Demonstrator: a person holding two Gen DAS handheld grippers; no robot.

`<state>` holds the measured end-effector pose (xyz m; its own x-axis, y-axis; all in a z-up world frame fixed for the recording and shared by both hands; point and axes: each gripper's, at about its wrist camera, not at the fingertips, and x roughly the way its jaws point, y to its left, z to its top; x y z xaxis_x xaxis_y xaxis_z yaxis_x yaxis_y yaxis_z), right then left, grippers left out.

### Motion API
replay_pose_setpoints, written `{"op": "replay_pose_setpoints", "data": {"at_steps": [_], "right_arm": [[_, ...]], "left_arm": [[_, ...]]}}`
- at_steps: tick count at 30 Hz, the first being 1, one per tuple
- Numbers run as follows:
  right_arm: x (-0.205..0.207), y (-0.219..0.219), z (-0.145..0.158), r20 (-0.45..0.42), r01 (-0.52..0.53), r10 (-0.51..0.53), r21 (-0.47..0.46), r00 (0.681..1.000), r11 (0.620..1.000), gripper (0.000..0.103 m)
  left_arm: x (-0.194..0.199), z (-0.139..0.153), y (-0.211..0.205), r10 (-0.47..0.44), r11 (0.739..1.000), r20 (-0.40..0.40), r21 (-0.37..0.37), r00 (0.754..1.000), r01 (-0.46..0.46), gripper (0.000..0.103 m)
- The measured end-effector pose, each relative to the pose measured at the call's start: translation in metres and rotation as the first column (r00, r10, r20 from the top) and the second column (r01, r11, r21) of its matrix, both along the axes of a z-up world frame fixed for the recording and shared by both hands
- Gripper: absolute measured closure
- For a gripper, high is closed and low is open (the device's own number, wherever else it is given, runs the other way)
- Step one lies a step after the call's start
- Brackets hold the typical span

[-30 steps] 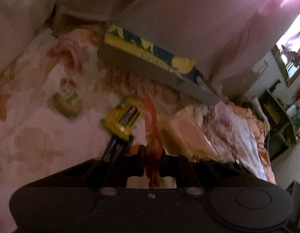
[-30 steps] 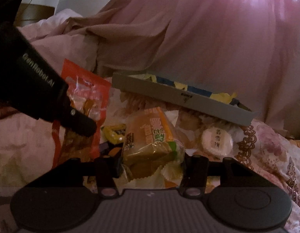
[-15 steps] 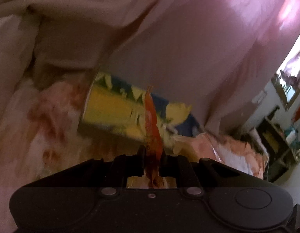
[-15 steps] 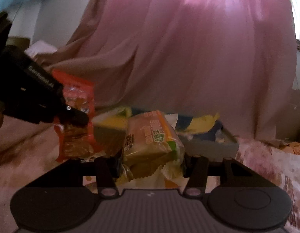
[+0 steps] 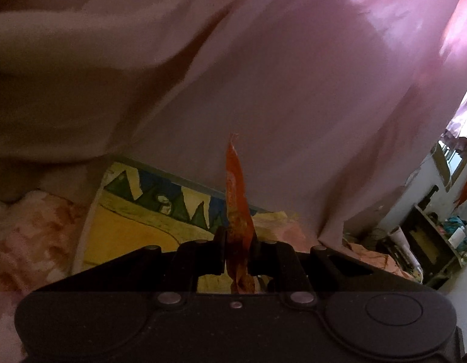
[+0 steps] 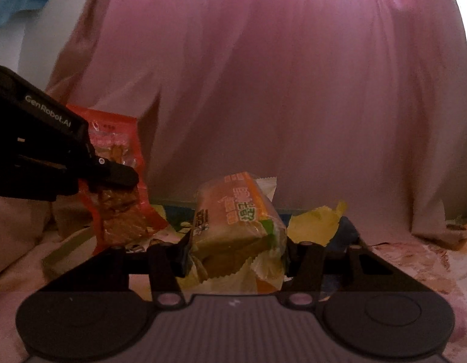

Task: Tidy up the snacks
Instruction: 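Carry the orange bag into the grey box and open the left tool while the right tool carries the bread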

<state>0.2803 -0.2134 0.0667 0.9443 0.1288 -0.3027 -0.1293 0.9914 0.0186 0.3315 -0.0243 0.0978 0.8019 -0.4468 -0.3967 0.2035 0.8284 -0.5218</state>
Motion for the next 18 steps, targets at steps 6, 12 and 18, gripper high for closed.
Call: {"op": "replay_pose_setpoints", "data": {"at_steps": [6, 12, 18], "right_arm": [[0.026, -0.004, -0.018, -0.052, 0.016, -0.016, 0.009, 0.999, 1.0, 0.045], [0.038, -0.006, -0.033, -0.085, 0.023, -0.021, 0.025, 0.996, 0.999, 0.045], [0.039, -0.008, -0.037, -0.086, 0.034, -0.031, 0.033, 0.996, 0.999, 0.043]], "left_arm": [[0.03, -0.024, -0.003, 0.004, 1.0, -0.059, -0.006, 0.998, -0.004, 0.09], [0.043, -0.047, -0.001, 0.022, 1.0, -0.106, 0.0, 0.994, -0.022, 0.09], [0.05, -0.06, -0.003, 0.049, 0.997, -0.16, 0.065, 0.986, -0.039, 0.084]]}}
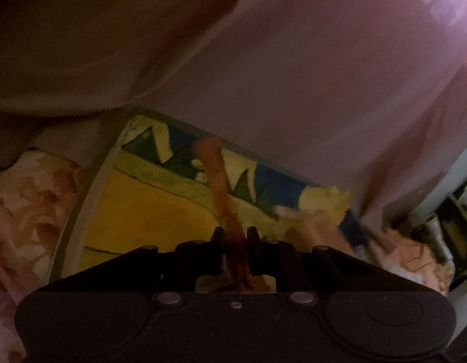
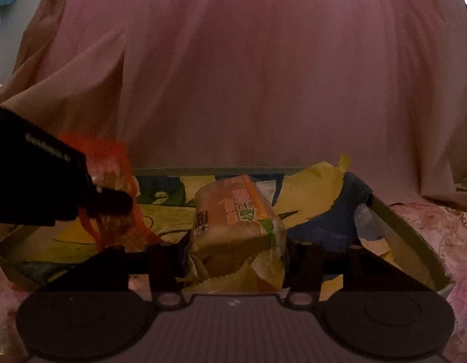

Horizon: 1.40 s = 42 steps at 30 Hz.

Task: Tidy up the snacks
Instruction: 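Carry the orange bag into the grey box and open the left tool while the right tool carries the bread, then lower the bread packet into the grey box and open the right tool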

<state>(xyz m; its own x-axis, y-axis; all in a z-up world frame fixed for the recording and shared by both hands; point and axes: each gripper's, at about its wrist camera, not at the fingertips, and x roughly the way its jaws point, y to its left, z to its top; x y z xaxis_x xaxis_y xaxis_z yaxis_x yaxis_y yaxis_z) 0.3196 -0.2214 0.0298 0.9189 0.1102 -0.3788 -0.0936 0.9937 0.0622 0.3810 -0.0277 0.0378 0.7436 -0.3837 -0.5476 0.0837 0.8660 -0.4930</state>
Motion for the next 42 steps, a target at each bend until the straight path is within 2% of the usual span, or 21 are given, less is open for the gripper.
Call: {"op": "replay_pose_setpoints", "data": {"at_steps": [2, 6, 7, 10, 12, 15, 20, 28, 34, 42], "right_arm": [[0.0, 0.0, 0.001, 0.005, 0.006, -0.006, 0.0, 1.0, 1.0, 0.039], [-0.006, -0.001, 0.007, 0.027, 0.014, -0.014, 0.0, 1.0, 1.0, 0.017], [-0.009, -0.001, 0.009, 0.034, 0.018, -0.018, -0.004, 0.999, 1.0, 0.014], [-0.017, -0.007, 0.018, 0.042, 0.029, -0.029, 0.001, 0.999, 1.0, 0.008], [-0.026, -0.01, 0.026, 0.058, 0.03, -0.03, 0.001, 0.998, 1.0, 0.006], [-0.045, -0.015, 0.043, 0.098, 0.043, -0.042, -0.007, 0.994, 0.999, 0.0], [-0.08, -0.022, 0.072, 0.152, 0.054, -0.052, -0.007, 0.987, 0.999, 0.0], [-0.141, -0.025, 0.098, 0.223, 0.054, -0.055, 0.01, 0.973, 0.999, 0.0], [-0.189, -0.016, 0.1, 0.256, 0.045, -0.039, -0.017, 0.966, 0.999, 0.0], [-0.243, -0.006, 0.087, 0.255, 0.053, -0.042, -0.035, 0.966, 0.998, 0.0]], "left_arm": [[0.0, -0.001, 0.0, 0.006, 1.0, -0.013, 0.002, 1.0, -0.006, 0.078], [-0.003, -0.002, 0.0, 0.05, 0.997, -0.037, 0.066, 0.998, -0.047, 0.033], [-0.005, -0.002, 0.001, 0.067, 0.995, -0.033, 0.08, 0.997, -0.064, 0.028], [-0.012, 0.004, 0.003, 0.049, 0.997, -0.036, 0.066, 0.998, -0.047, 0.021], [-0.022, 0.011, 0.003, 0.043, 0.996, -0.027, 0.084, 0.999, -0.04, 0.018], [-0.043, 0.027, 0.003, 0.05, 0.992, 0.028, 0.117, 0.998, -0.053, 0.005], [-0.078, 0.052, 0.011, 0.051, 0.987, 0.096, 0.145, 0.994, -0.064, 0.002], [-0.145, 0.079, 0.021, 0.067, 0.974, 0.2, 0.199, 0.977, -0.107, 0.001], [-0.2, 0.083, 0.031, 0.065, 0.959, 0.265, 0.248, 0.962, -0.133, 0.001], [-0.257, 0.072, 0.041, 0.047, 0.949, 0.277, 0.288, 0.96, -0.129, 0.001]]}}
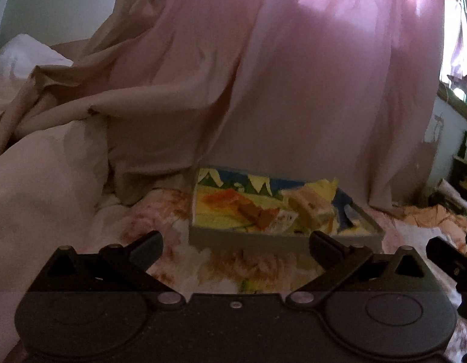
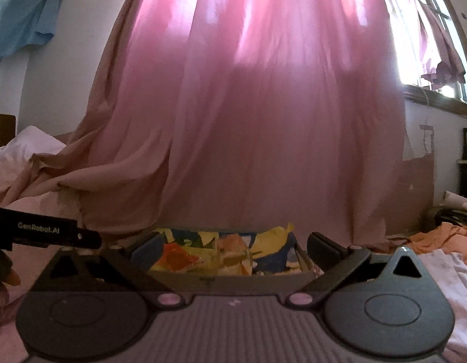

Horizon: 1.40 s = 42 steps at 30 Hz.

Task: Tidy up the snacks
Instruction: 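Lower the bread packet into the grey box and open the right tool, then grasp the black stick packet with the left tool while the right tool approaches the mandarin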

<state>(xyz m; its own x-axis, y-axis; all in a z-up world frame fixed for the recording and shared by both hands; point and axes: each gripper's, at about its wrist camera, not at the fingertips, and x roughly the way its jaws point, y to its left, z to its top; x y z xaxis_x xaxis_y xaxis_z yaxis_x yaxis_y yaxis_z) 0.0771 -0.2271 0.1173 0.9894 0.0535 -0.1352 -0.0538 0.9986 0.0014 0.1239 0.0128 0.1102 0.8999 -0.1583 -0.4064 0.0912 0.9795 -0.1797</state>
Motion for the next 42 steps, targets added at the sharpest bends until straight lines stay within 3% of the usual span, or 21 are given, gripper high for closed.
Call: {"op": "replay_pose_setpoints", "data": {"at_steps": [11, 18, 32, 42], "right_arm": [[-0.062, 0.013, -0.024, -0.099, -0.001, -0.001, -0.018, 0.995, 1.0, 0.0], [-0.08, 0.014, -0.039, -0.183, 0.005, -0.006, -0.009, 0.983, 1.0, 0.0], [-0.072, 0.014, -0.069, -0.364, 0.027, -0.026, -0.001, 0.931, 1.0, 0.0], [-0.059, 0.018, -0.092, -0.463, 0.006, -0.003, 0.004, 0.887, 1.0, 0.0]], "left_arm": [[-0.052, -0.028, 0.0, -0.035, 0.998, -0.051, 0.059, 0.998, 0.038, 0.001], [-0.072, -0.049, -0.001, -0.056, 0.993, -0.099, 0.097, 0.994, 0.066, 0.001], [-0.072, -0.079, -0.003, -0.085, 0.984, -0.18, 0.138, 0.98, 0.111, 0.001], [-0.059, -0.101, 0.001, -0.105, 0.979, -0.27, 0.139, 0.957, 0.146, 0.001]]}}
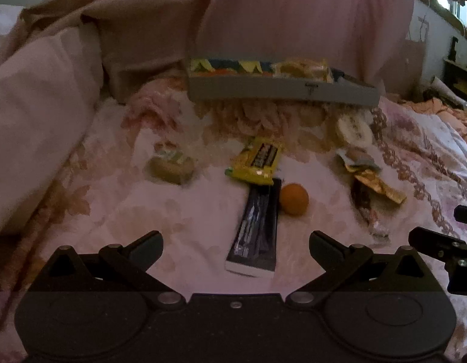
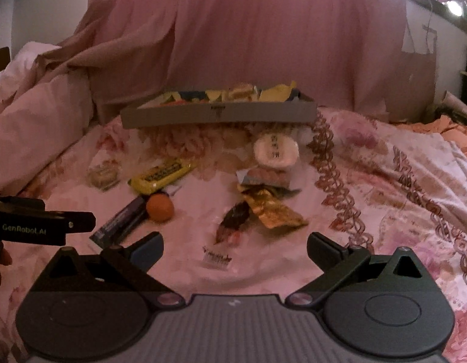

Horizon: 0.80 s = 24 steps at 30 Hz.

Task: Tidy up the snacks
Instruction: 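Grasp the black stick packet with the left tool while the right tool approaches the mandarin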

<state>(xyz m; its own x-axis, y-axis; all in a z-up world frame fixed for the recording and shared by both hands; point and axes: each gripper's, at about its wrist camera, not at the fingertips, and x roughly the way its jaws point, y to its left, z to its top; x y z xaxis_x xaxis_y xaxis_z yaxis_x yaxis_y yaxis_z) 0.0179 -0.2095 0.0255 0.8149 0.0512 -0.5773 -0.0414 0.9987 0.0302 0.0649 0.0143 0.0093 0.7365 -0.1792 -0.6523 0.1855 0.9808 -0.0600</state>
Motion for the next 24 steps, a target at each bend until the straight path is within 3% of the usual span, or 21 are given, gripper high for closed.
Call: {"op": "replay_pose_setpoints", "data": {"at_steps": [10, 17, 24], "right_arm": [[0.02, 0.004, -0.021, -0.086, -0.046, 0.046, 0.002, 0.995, 0.999, 0.0], [0.047, 0.013, -0.022, -0.064, -0.146, 0.142, -0.053, 0.988, 0.988, 0.0], [0.081, 0.026, -0.03, -0.017, -0.286, 0.287, -0.127, 0.958, 0.95, 0.002]], "left_arm": [[0.023, -0.019, -0.001, -0.036, 0.998, -0.061, 0.05, 0.997, 0.039, 0.001], [0.039, -0.027, -0.005, -0.07, 0.994, -0.081, 0.079, 0.994, 0.077, 0.001], [0.051, -0.033, -0.01, -0.117, 0.987, -0.09, 0.103, 0.989, 0.126, 0.002]]}}
